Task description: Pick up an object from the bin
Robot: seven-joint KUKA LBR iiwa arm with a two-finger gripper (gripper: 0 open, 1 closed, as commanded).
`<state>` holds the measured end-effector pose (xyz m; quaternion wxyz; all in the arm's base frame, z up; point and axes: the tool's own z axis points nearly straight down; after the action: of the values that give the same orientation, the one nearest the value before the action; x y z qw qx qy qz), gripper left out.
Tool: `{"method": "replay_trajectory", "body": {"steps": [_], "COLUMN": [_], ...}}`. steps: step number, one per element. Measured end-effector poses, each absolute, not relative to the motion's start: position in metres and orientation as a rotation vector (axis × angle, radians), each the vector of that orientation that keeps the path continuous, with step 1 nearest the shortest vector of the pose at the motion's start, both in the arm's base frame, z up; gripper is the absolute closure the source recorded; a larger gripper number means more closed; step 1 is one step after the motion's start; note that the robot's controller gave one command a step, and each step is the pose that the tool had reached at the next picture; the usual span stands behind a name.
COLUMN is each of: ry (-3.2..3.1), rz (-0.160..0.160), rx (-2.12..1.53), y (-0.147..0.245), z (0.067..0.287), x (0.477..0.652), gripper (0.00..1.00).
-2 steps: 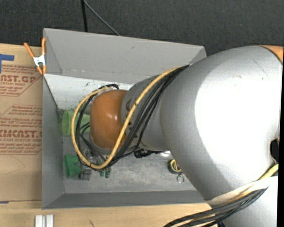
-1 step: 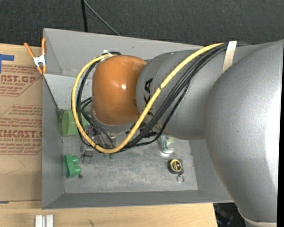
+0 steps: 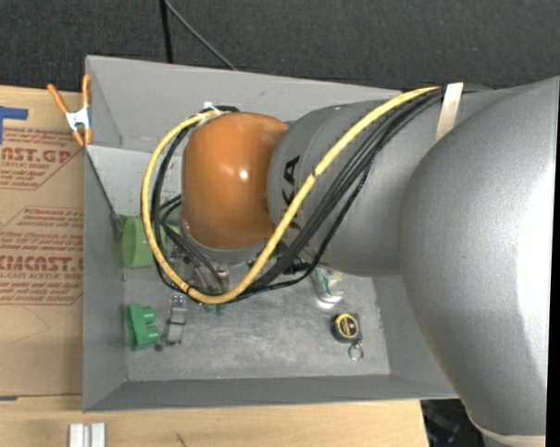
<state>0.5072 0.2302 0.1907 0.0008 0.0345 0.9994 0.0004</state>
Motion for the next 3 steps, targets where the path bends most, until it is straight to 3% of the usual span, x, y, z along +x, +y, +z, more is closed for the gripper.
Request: {"method": "replay_trajectory", "body": {"steps": [1, 2, 3], "ry": [3.144, 3.144, 3.143], "rz": [-0.008, -0.001, -0.002], "rx": [0.203, 0.004, 0.007], "y": [0.223, 0.236, 0.235], "z": [0.065, 0.069, 0.07], "x": [0.538, 0.491, 0.493], "gripper": [0.0, 0.0, 1.0]}}
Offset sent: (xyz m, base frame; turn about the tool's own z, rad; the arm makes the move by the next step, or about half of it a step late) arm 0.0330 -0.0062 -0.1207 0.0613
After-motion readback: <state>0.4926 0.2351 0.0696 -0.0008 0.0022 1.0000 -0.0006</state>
